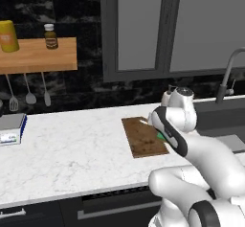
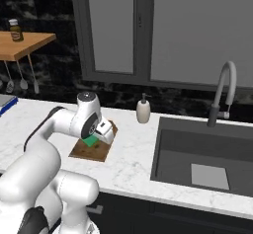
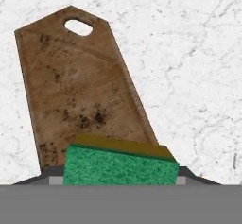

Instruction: Pick up the sponge from the counter and clean the cutting board by briefly scrubbing or pressing down on the cutting board. Once finished, release the sponge.

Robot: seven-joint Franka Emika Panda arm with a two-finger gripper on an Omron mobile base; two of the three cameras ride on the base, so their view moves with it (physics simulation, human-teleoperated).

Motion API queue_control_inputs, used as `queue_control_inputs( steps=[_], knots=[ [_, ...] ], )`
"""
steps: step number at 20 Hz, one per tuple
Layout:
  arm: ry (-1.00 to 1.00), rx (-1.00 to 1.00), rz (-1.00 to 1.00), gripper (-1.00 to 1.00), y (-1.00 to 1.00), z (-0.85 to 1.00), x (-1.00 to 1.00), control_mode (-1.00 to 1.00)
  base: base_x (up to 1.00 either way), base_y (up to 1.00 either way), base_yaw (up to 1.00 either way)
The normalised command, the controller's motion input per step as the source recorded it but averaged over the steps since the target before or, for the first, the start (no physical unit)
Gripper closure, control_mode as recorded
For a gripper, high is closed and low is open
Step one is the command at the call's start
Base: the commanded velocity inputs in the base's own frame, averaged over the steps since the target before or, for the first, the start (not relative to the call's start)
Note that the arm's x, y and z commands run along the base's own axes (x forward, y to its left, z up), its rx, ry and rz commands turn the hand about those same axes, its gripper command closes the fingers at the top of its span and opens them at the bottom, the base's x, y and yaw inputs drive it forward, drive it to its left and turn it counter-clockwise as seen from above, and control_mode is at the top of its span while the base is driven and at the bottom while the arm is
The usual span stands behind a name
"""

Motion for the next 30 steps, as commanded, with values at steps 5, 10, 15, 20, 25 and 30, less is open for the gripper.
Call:
queue_control_inputs(
  steps=[5,10,15,20,25,30],
  knots=[
    [0.00,0.00,-0.04,1.00,0.53,0.00,0.67,-1.00,0.00,0.00,0.00],
    [0.00,0.00,-0.02,1.00,0.37,0.00,0.81,-1.00,0.00,0.00,0.00],
    [0.12,-0.06,0.01,1.00,0.25,-0.14,0.55,-1.00,0.00,0.00,0.00],
    [0.15,-0.17,0.07,1.00,0.00,-0.46,-0.43,-1.00,0.00,0.00,0.00],
    [0.04,-0.06,0.13,1.00,0.00,-0.16,-0.69,-1.00,0.00,0.00,0.00],
    [0.11,0.00,0.07,1.00,0.18,-0.29,-0.22,-1.00,0.00,0.00,0.00]
  ],
)
